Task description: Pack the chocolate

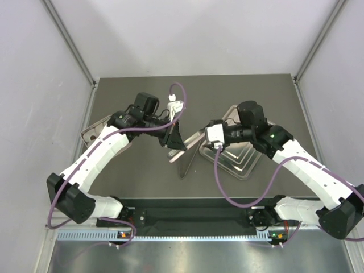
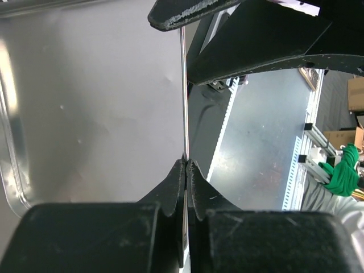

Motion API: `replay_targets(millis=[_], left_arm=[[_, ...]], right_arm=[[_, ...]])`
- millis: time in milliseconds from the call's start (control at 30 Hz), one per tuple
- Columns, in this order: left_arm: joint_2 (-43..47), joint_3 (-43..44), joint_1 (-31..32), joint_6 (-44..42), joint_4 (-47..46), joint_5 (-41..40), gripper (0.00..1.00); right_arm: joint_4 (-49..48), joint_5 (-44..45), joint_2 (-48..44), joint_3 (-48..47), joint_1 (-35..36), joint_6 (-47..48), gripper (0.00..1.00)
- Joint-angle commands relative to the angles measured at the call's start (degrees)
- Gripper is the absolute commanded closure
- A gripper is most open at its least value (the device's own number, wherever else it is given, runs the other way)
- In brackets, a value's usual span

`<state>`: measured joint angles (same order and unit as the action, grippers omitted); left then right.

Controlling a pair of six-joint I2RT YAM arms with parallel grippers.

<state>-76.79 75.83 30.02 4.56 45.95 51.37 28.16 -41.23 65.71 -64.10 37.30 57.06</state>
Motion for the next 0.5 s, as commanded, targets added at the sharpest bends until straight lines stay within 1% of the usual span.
replay_targets(millis=[0, 100, 167, 300, 400, 467], left_arm=[[-0.3, 3.3, 0.0, -3.3, -1.0, 1.7, 1.00], [-0.7, 3.8, 0.0, -4.0, -0.8, 3.5, 1.00], [-0.8, 4.2, 0.0, -5.6, -0.4, 3.6, 1.00], [-2.0, 4.6, 0.0, -5.9, -0.2, 4.0, 1.00], [-2.6, 4.5, 0.0, -6.1, -0.1, 4.2, 1.00], [-3.1, 4.8, 0.0, -6.8, 0.3, 4.4, 1.00]], right_arm=[[2.1, -3.8, -0.2, 1.4, -0.5, 2.4, 0.44], [2.1, -2.0, 0.4, 2.0, -0.6, 3.0, 0.44], [1.7, -1.1, 1.0, 2.2, -0.5, 3.4, 0.44], [0.3, -0.8, 2.1, 1.9, -0.3, 3.5, 0.44], [0.1, -0.3, 3.6, 1.2, 0.1, 3.5, 0.48], [0.1, 0.0, 4.8, 0.9, 0.5, 3.6, 0.53]])
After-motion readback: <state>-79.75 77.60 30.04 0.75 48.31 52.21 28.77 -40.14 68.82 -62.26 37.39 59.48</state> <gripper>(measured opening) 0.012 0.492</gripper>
